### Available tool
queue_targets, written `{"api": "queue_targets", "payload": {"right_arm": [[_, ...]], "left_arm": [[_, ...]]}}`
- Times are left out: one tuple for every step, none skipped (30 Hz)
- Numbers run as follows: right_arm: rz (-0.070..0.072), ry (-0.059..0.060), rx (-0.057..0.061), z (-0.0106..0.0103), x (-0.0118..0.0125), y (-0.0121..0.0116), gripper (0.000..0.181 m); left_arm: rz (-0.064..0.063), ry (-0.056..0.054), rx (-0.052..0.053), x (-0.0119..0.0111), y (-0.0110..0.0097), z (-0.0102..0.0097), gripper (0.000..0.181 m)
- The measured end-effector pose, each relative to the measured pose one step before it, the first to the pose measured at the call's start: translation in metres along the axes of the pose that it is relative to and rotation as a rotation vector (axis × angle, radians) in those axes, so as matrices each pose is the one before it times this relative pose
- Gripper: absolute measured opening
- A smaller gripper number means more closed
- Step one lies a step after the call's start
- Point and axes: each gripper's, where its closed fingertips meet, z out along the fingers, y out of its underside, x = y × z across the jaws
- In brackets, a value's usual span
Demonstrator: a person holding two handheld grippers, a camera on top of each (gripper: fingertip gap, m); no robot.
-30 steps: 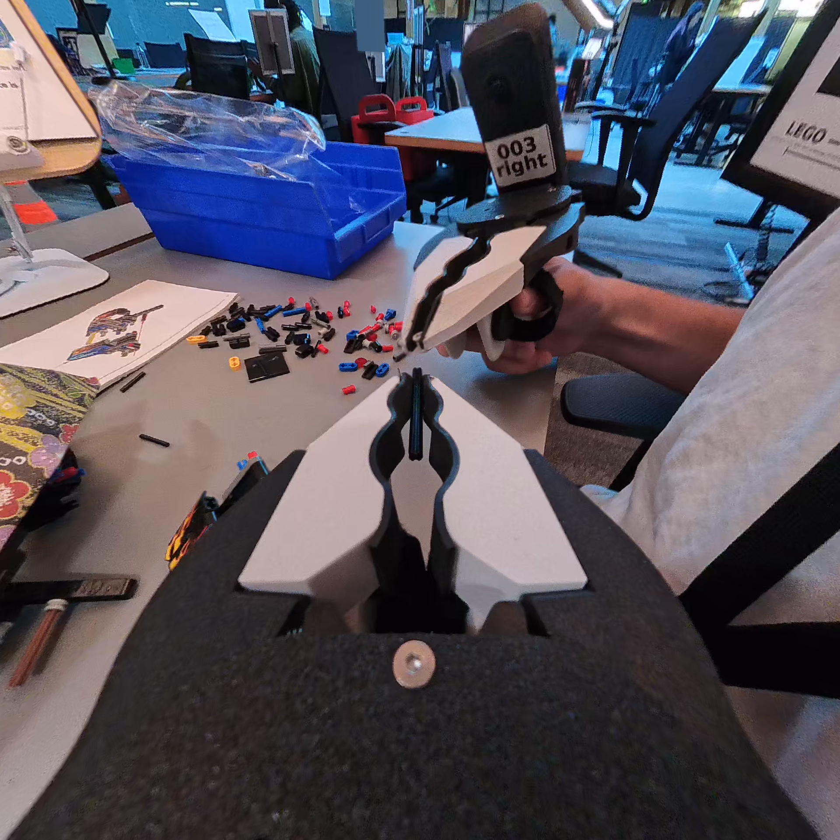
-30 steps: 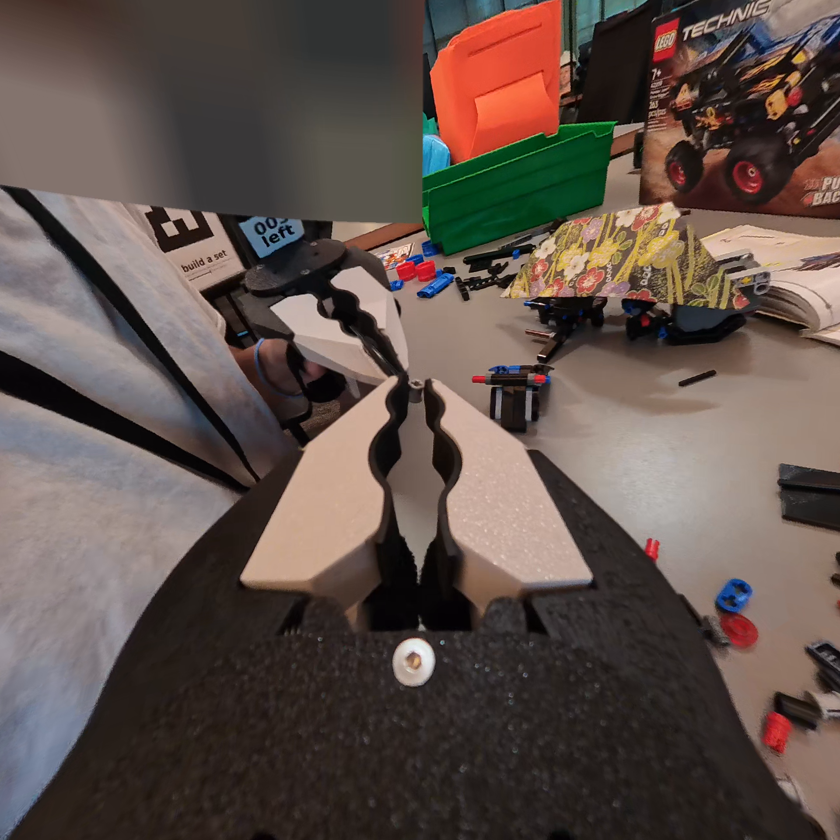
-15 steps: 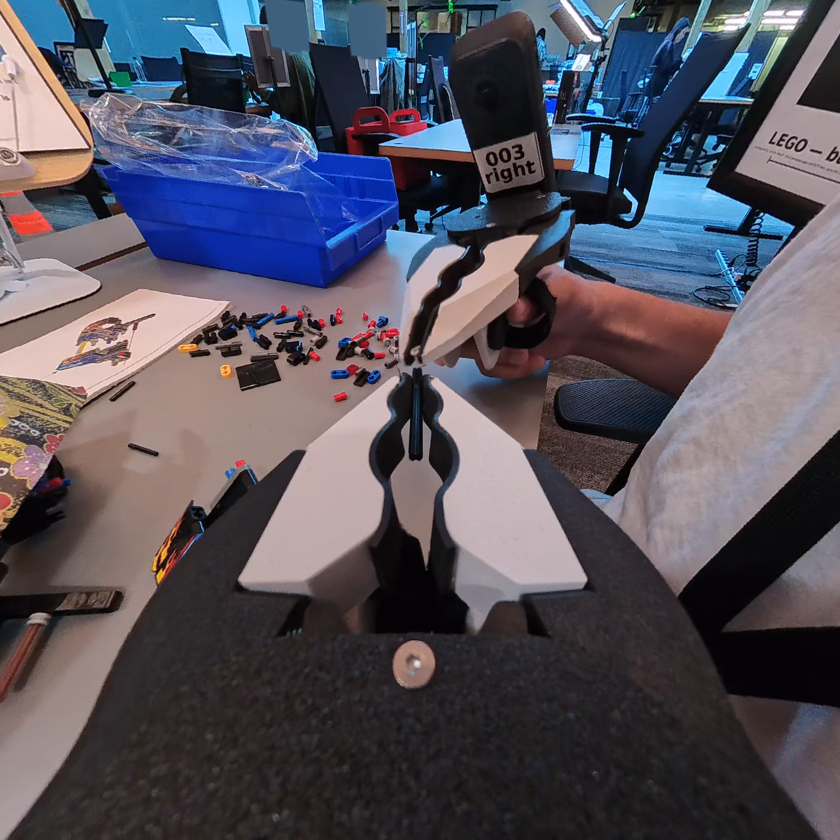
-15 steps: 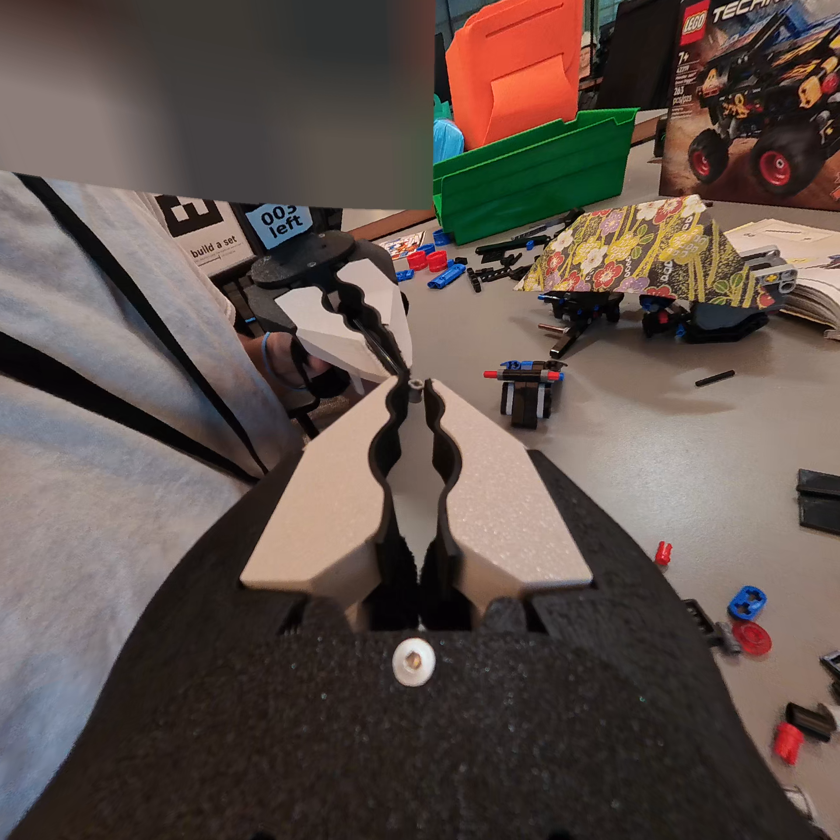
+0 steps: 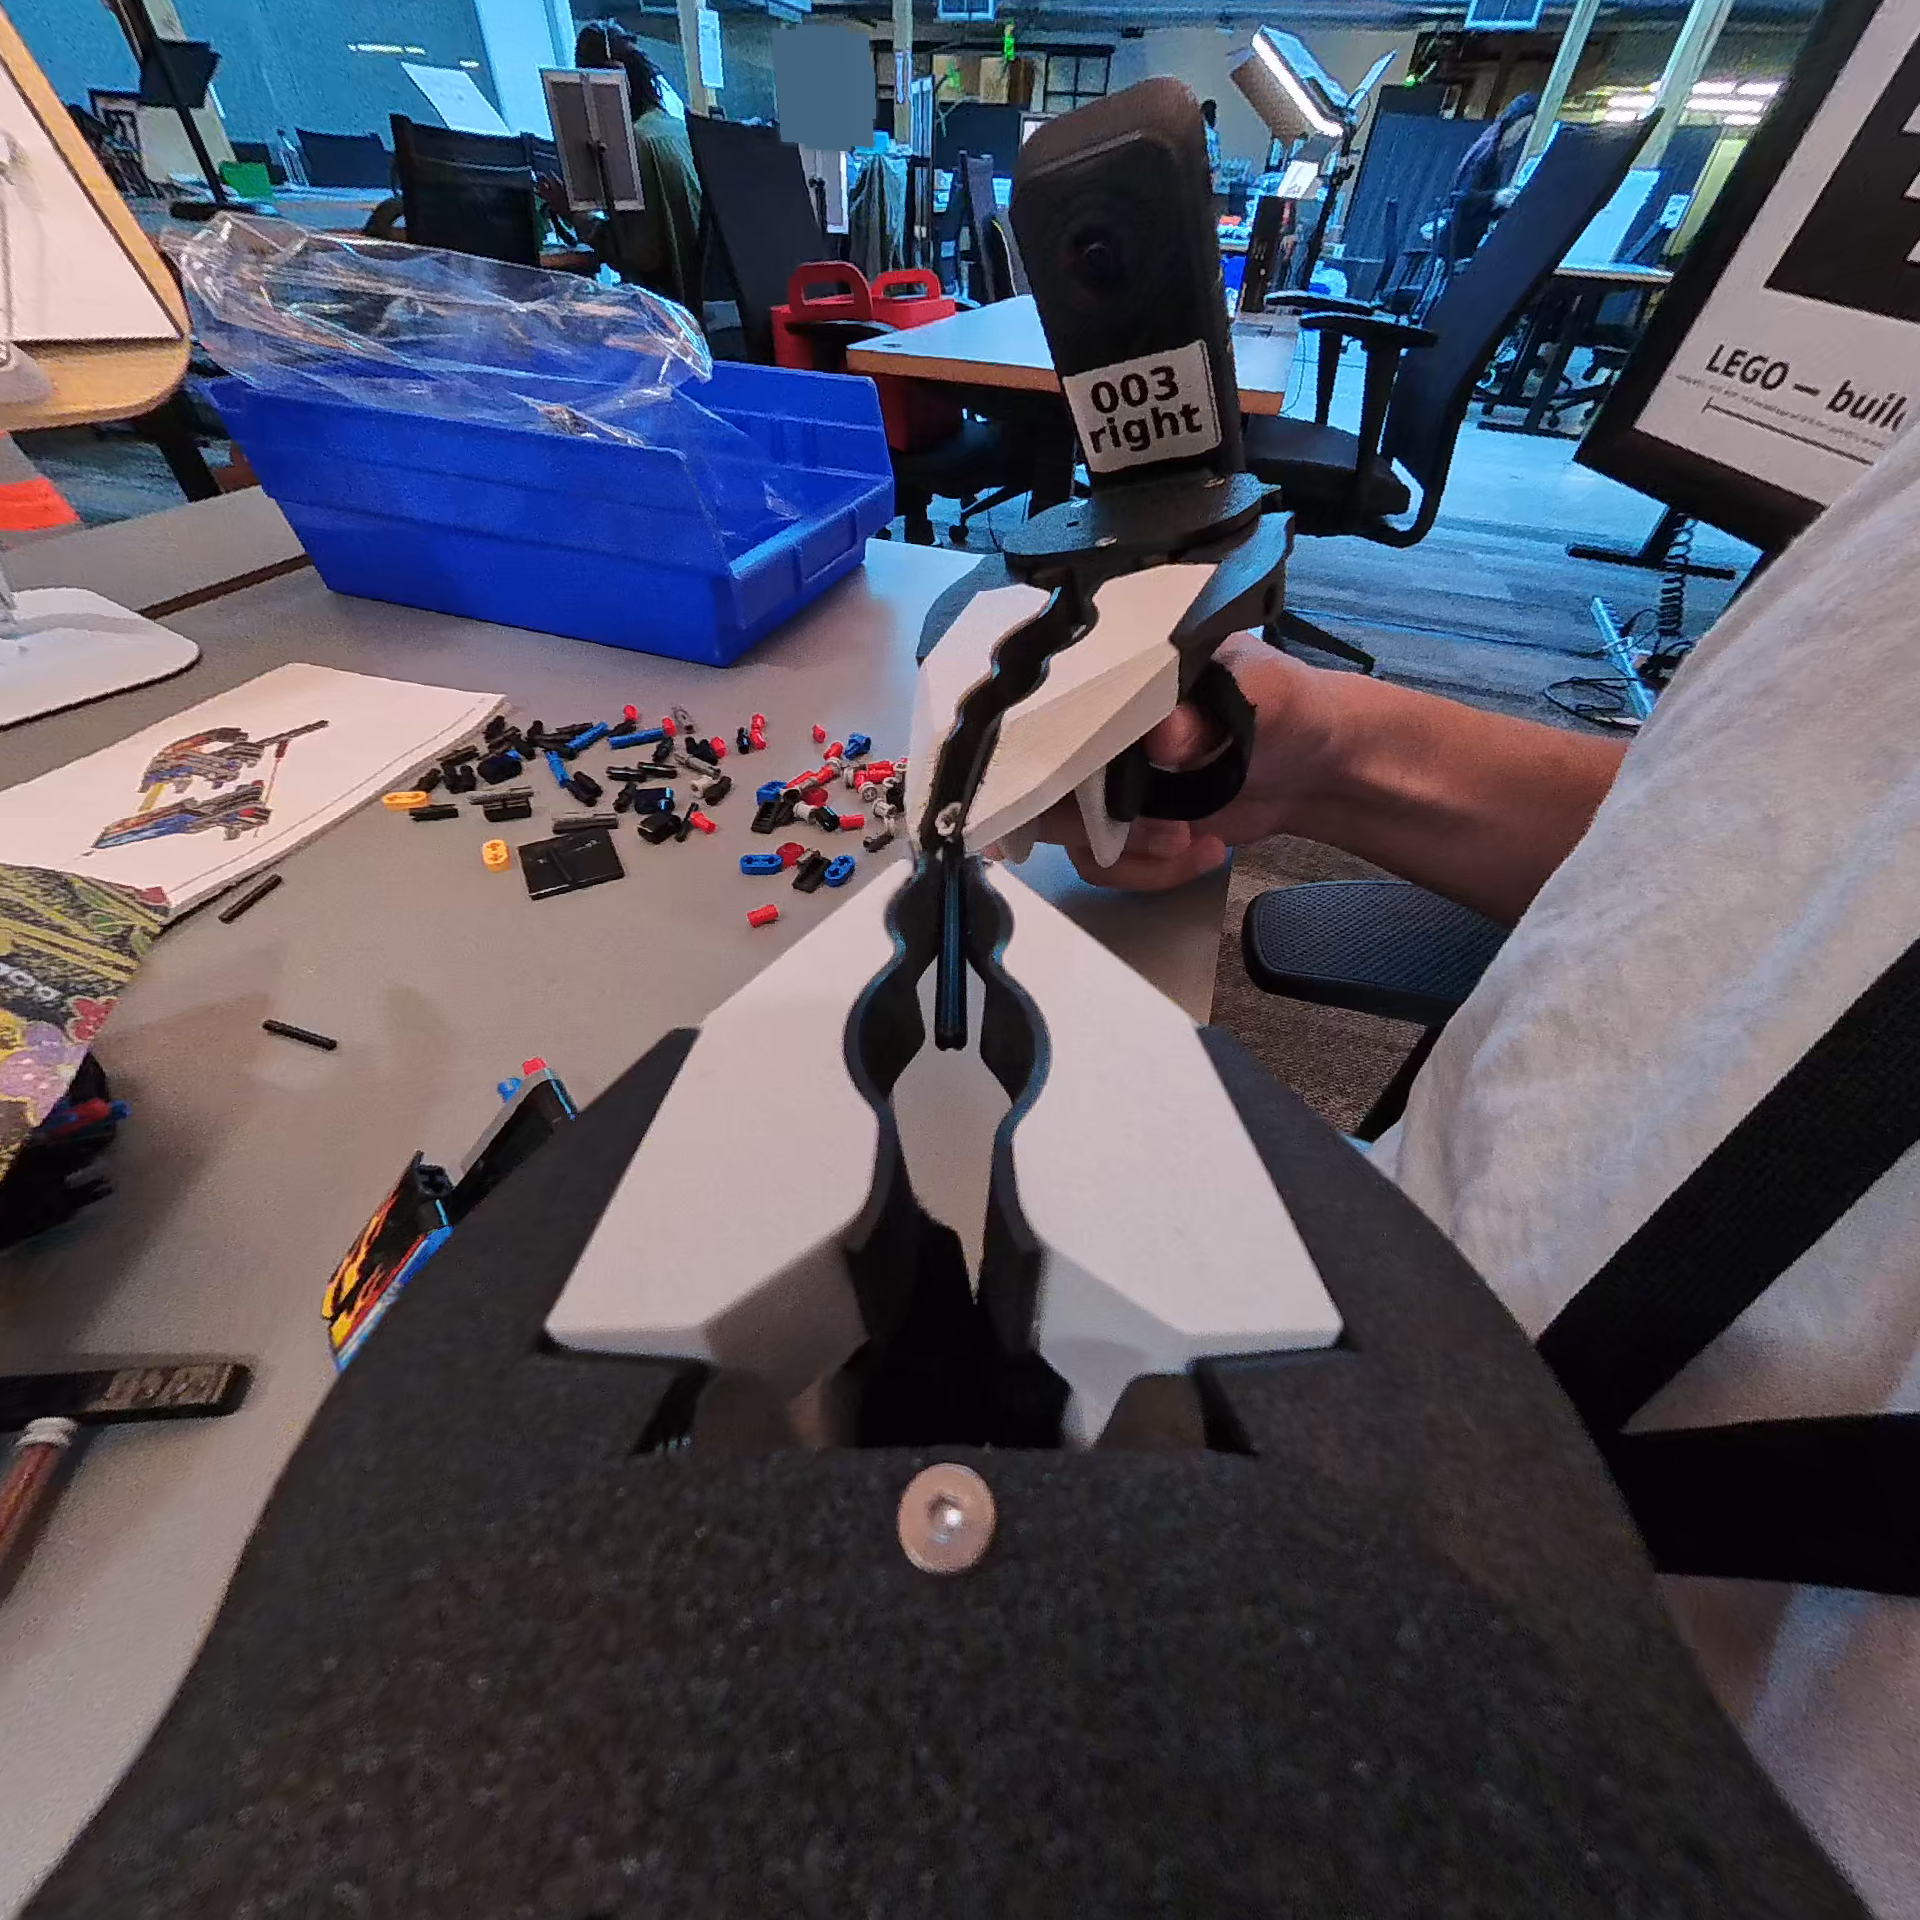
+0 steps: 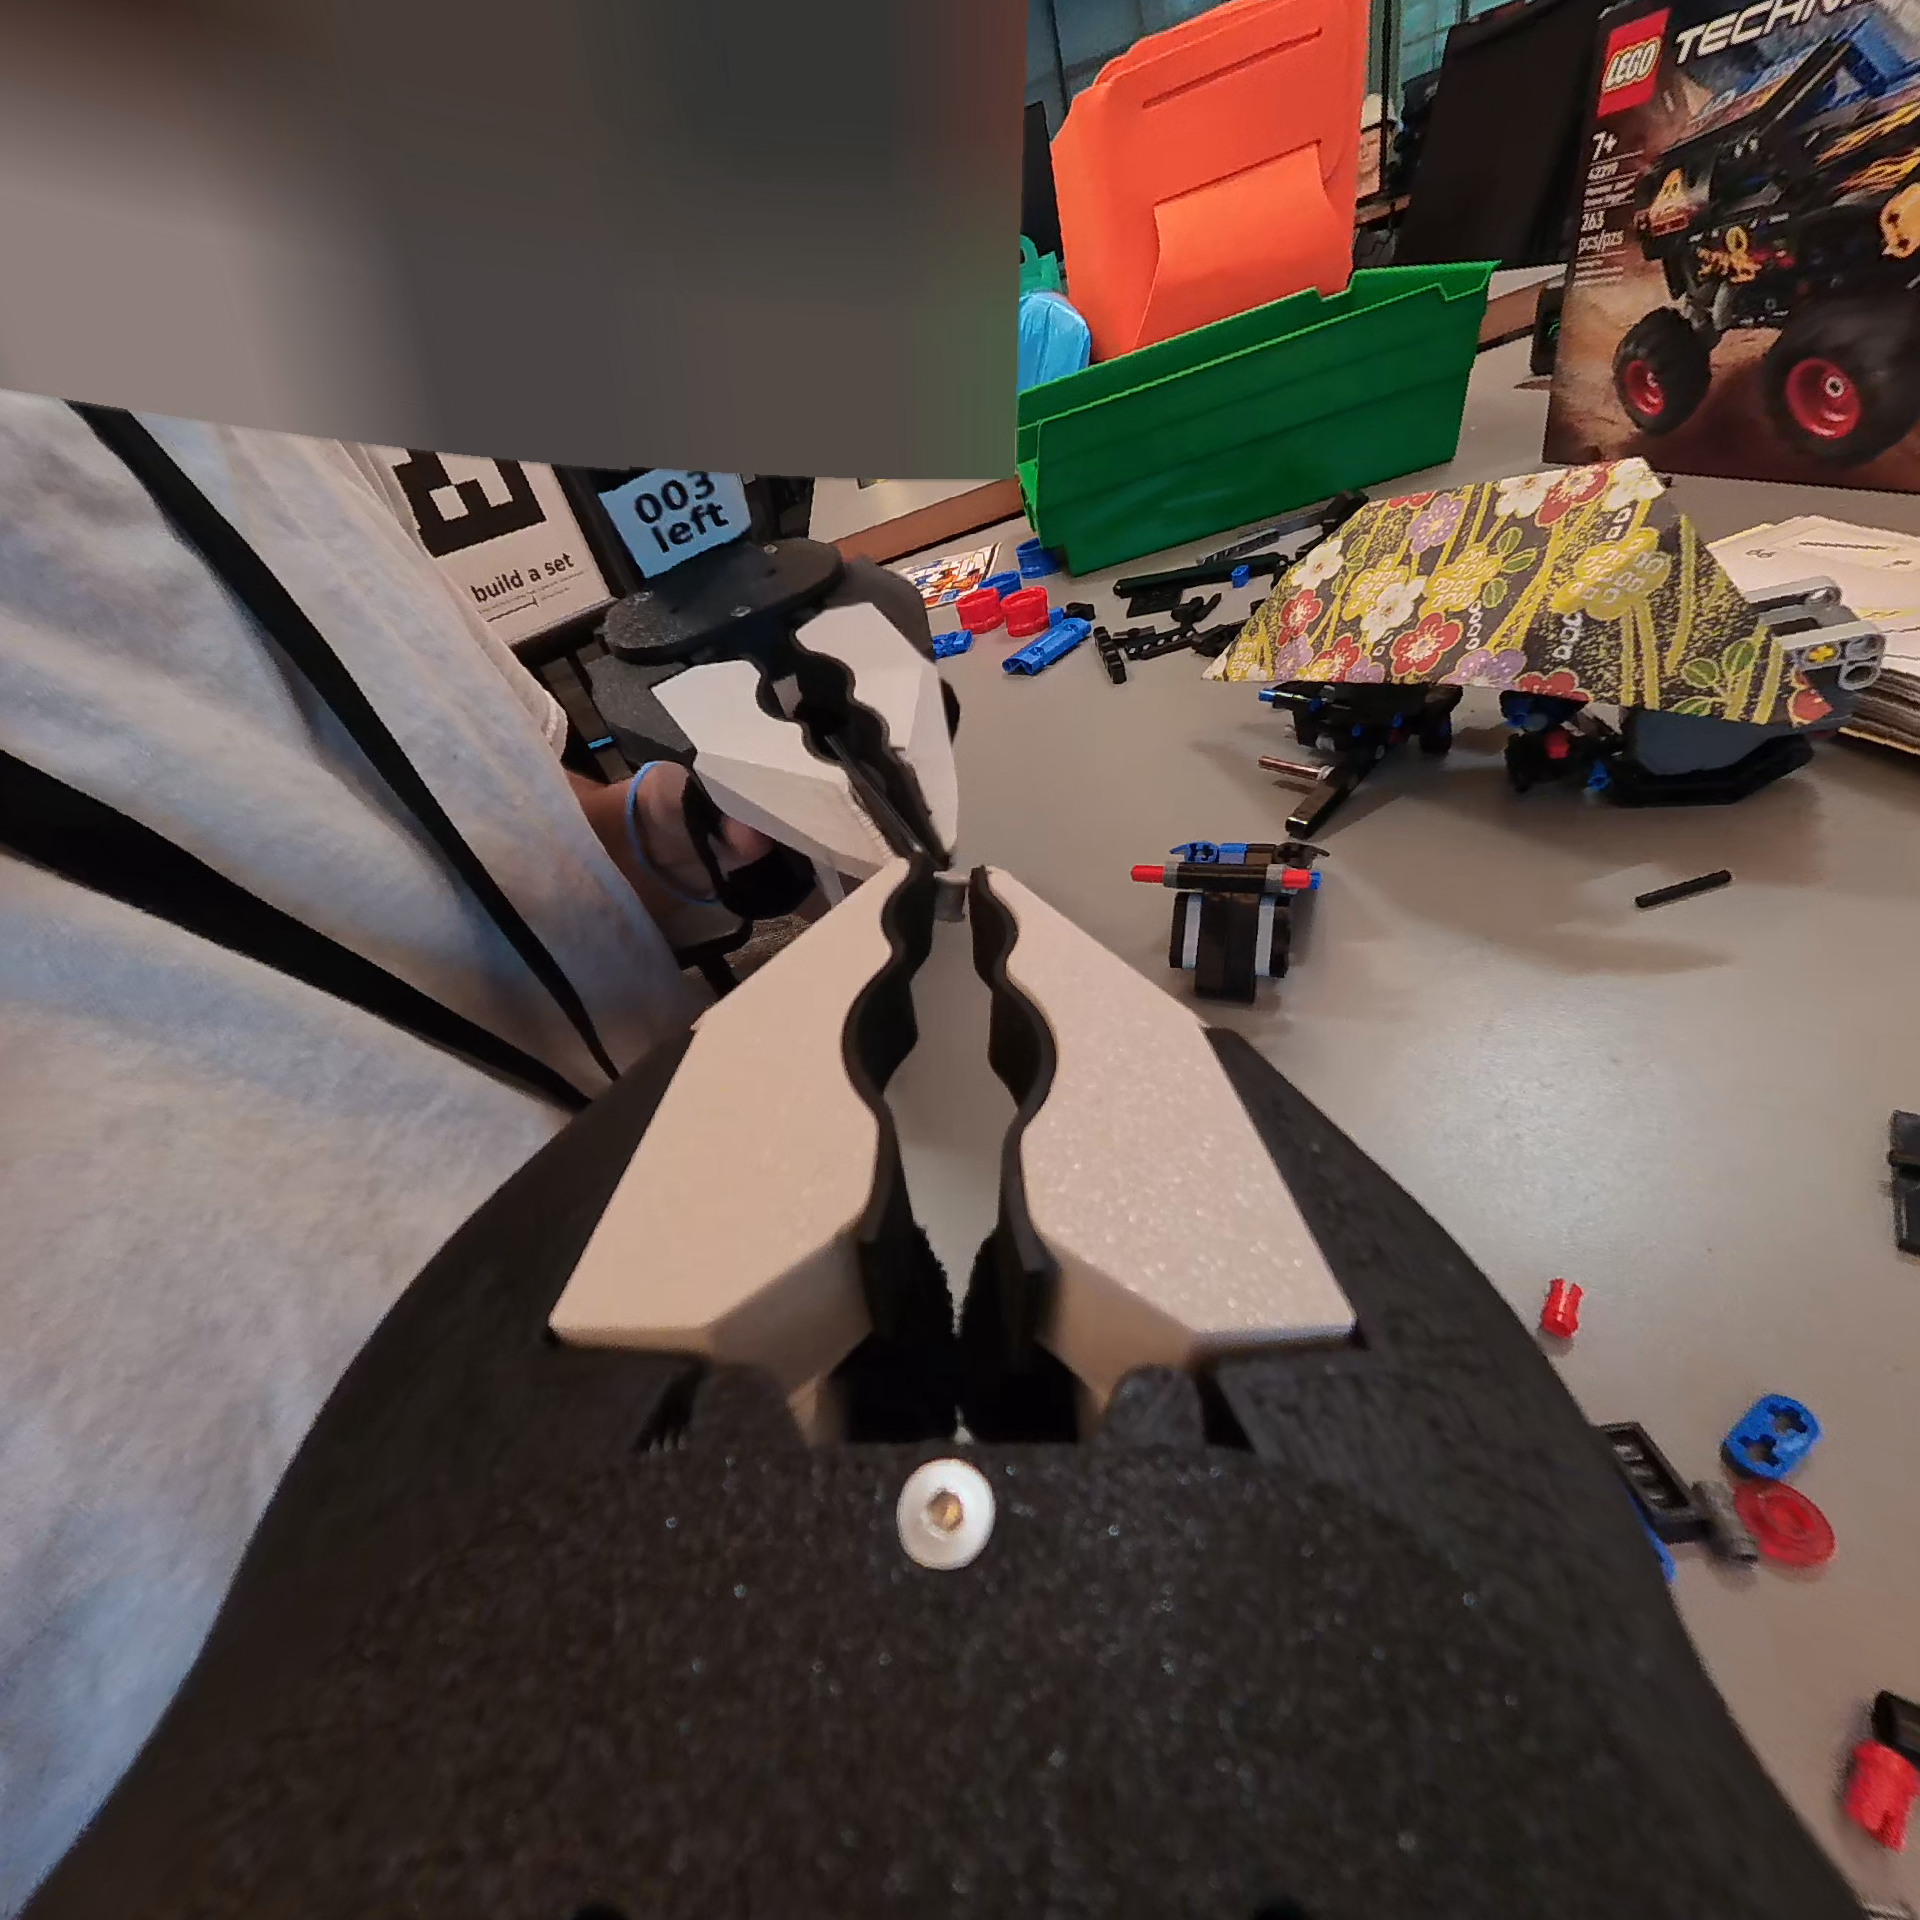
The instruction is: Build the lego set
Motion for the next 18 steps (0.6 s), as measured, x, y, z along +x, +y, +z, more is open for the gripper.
{"api": "queue_targets", "payload": {"right_arm": [[0.0010,0.0021,0.0018,0.00037,0.00038,0.00000,0.005],[0.0016,-0.0039,0.0034,0.00049,-0.00063,-0.00010,0.005],[0.0056,-0.0082,0.0027,0.00051,-0.00113,-0.00001,0.006],[0.0050,-0.0023,0.0080,-0.00009,0.00007,-0.00066,0.005],[0.0039,-0.0027,0.0030,-0.00033,-0.00014,-0.00022,0.005],[0.0023,-0.0010,-0.0016,-0.00003,-0.00006,0.00025,0.005],[0.0005,-0.0002,-0.0008,-0.00005,-0.00017,0.00025,0.006],[0.0029,-0.0047,0.0023,-0.00039,-0.00065,-0.00013,0.005],[0.0067,-0.0139,0.0001,-0.00098,-0.00112,-0.00016,0.005],[0.0032,-0.0110,-0.0081,-0.00175,-0.00033,0.00054,0.005],[-0.0119,0.0018,-0.0170,-0.00236,0.00142,0.00139,0.005],[-0.0373,0.0174,-0.0281,-0.00255,0.00254,0.00258,0.005],[-0.0583,0.0221,-0.0343,-0.00154,0.00196,0.00245,0.005],[-0.0680,0.0226,-0.0331,-0.00025,0.00096,0.00113,0.005],[-0.0708,0.0224,-0.0262,0.00085,0.00017,-0.00060,0.005],[-0.0672,0.0303,-0.0282,0.00164,0.00177,-0.00027,0.006],[-0.0573,0.0235,-0.0255,0.00189,0.00140,-0.00007,0.005],[-0.0424,-0.0007,-0.0162,0.00229,-0.00150,-0.00015,0.006]], "left_arm": [[-0.0023,0.0008,-0.0007,0.00011,0.00041,0.00039,0.002],[-0.0026,0.0054,0.0014,0.00108,0.00023,0.00057,0.002],[-0.0092,0.0061,0.0018,0.00130,0.00010,0.00088,0.002],[-0.0047,-0.0016,0.0063,-0.00003,-0.00055,0.00024,0.002],[-0.0038,0.0011,0.0021,-0.00008,-0.00022,0.00007,0.002],[-0.0013,0.0028,-0.0011,0.00013,0.00022,0.00000,0.002],[-0.0010,0.0028,-0.0002,0.00019,0.00018,0.00013,0.002],[-0.0036,0.0063,0.0037,0.00046,-0.00013,0.00005,0.002],[0.0015,0.0122,0.0036,0.00077,-0.00006,-0.00036,0.002],[0.0017,0.0060,0.0000,-0.00177,0.00022,-0.00129,0.002],[-0.0129,0.0096,0.0031,-0.00292,-0.00019,-0.00197,0.002],[-0.0368,0.0271,0.0026,-0.00147,-0.00075,-0.00201,0.002],[-0.0463,0.0189,0.0095,-0.00217,-0.00205,-0.00185,0.002],[-0.0457,0.0085,0.0053,-0.00307,-0.00148,-0.00111,0.002],[-0.0504,0.0051,-0.0118,-0.00313,0.00112,0.00028,0.002],[-0.0420,0.0216,-0.0136,0.00032,0.00209,0.00075,0.002],[-0.0375,0.0123,-0.0047,-0.00032,0.00129,0.00065,0.002],[-0.0392,-0.0010,-0.0074,-0.00192,0.00165,0.00069,0.002]]}}
